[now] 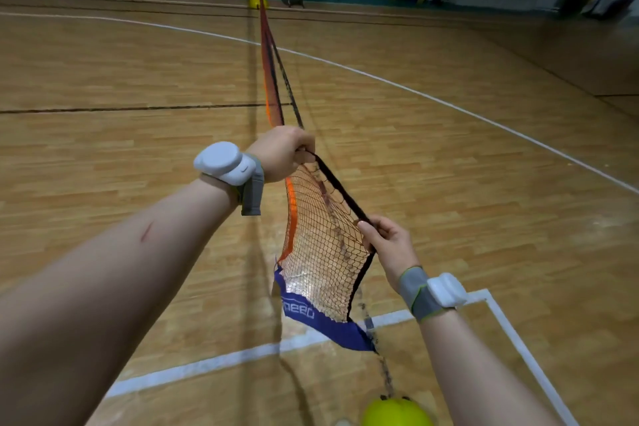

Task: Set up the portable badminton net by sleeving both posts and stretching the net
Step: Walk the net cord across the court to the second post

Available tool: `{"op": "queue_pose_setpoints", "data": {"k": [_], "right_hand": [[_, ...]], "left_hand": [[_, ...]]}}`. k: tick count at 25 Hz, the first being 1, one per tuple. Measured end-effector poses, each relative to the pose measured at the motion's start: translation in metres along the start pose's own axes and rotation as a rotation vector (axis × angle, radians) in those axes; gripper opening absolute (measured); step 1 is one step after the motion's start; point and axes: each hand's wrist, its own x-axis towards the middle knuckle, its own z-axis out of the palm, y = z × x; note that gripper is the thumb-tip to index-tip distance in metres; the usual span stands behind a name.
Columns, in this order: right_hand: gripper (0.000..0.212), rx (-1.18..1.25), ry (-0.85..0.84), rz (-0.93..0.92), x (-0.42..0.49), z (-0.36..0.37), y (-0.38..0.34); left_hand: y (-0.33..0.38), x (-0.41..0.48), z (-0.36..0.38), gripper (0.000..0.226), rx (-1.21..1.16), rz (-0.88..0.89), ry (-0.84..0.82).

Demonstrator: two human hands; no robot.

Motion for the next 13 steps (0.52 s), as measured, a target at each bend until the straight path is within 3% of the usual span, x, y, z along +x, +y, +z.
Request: {"op": "queue_pose_setpoints", "data": {"k": [7,13], "right_hand": [[0.014,-0.012,-0.047,-0.070,-0.031,0.003,-0.027],[0.012,-0.058,-0.080,-0.112,-0.041,0.007,-0.041]], "left_hand": [[-0.015,-0.016,0.026,0.018,-0.043,-0.069,-0.135],[0.068,-0.047,0.040,0.047,-0.089,0.282,-0.247]]}}
